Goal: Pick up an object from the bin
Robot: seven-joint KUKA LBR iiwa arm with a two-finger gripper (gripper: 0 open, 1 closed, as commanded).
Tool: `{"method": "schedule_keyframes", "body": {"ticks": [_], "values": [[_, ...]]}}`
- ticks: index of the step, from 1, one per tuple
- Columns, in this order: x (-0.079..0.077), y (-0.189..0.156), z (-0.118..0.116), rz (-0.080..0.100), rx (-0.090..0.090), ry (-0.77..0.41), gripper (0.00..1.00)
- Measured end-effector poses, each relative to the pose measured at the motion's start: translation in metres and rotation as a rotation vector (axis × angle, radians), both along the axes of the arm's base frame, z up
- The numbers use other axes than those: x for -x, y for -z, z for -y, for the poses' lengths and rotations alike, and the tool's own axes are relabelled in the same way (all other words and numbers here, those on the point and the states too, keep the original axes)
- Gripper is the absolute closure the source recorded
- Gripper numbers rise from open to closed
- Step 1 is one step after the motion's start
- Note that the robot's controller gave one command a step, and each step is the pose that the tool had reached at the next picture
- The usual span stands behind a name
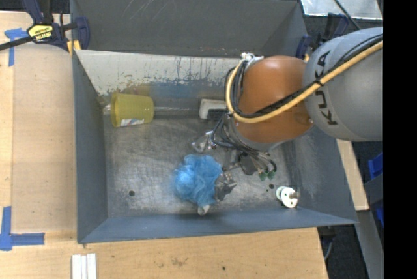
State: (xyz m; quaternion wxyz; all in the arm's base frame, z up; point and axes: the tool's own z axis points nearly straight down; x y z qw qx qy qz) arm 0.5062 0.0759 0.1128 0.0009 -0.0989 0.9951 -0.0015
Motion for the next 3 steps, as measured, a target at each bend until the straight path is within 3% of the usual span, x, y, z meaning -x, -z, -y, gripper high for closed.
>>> {"method": "schedule_keyframes", "body": {"ticks": [1, 2, 3], "values": [[-0.001, 0.022, -0.028, -0.001, -0.003, 0.073, 0.00], [0.011, 0.038, -0.066, 0.014, -0.005, -0.195, 1.00], [0.011, 0.038, -0.065, 0.013, -0.005, -0.194, 1.00]]}}
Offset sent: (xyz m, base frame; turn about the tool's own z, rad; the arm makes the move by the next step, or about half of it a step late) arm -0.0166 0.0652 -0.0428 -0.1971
